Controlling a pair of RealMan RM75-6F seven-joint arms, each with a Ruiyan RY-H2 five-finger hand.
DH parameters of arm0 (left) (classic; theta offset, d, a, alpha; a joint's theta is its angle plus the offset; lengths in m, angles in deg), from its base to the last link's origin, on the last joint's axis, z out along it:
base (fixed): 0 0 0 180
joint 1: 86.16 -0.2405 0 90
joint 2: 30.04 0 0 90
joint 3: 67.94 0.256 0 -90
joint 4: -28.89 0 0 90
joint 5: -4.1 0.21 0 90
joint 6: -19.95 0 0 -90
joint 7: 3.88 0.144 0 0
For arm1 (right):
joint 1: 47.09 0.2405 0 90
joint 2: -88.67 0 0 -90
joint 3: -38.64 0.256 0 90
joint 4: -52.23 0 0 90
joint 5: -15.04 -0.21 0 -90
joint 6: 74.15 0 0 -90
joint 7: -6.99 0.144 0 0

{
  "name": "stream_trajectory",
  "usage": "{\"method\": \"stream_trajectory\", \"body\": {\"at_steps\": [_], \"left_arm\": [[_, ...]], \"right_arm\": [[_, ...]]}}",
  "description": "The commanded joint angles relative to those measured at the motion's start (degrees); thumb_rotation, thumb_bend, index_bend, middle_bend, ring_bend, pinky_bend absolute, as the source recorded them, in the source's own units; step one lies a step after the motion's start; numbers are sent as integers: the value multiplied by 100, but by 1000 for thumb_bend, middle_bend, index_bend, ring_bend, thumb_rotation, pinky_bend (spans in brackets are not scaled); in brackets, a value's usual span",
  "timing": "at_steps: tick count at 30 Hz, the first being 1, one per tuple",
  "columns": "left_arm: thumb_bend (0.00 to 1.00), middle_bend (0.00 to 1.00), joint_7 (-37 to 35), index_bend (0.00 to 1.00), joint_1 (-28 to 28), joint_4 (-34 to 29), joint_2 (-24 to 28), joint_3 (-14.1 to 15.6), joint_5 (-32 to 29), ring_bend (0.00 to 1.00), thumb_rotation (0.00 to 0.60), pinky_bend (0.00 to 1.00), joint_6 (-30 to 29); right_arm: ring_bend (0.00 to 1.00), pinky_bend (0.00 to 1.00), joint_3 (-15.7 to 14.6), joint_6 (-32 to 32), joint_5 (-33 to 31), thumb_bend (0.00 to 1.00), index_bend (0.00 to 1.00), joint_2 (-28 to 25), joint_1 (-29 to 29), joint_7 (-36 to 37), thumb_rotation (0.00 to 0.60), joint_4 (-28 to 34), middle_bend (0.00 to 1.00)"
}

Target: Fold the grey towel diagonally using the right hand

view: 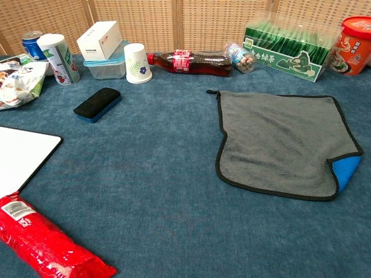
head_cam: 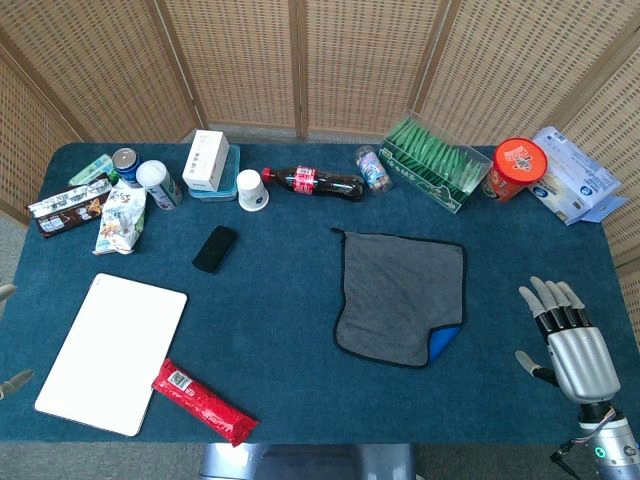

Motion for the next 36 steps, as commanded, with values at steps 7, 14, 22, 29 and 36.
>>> {"method": "stream_trajectory", "body": {"at_steps": [7, 14, 22, 29, 36], "left_arm": [[113, 0, 3, 112, -5, -7, 3, 4, 3, 0, 600, 0, -10], [113, 0, 1, 112, 16, -4, 1, -1, -2, 0, 600, 0, 17], [114, 0, -11, 113, 11, -6, 6, -6, -36, 0, 600, 0, 11], [113, 0, 24, 112, 38, -23, 3, -16, -83, 0, 600, 0, 69], [113, 0, 66, 112, 63, -48, 2, -24, -121, 0, 600, 0, 125]], "right_arm": [[0, 81, 13, 58, -45, 179, 0, -22, -19, -61, 600, 38, 0], [0, 81, 6, 153, -44, 308, 44, -11, 4, -178, 600, 58, 0], [0, 82, -40, 344, 30, 598, 246, 45, 91, -336, 600, 85, 0], [0, 82, -77, 586, 23, 617, 243, 84, 193, -301, 600, 114, 0], [0, 82, -96, 1057, -60, 608, 298, 77, 427, -5, 600, 91, 0]]}}
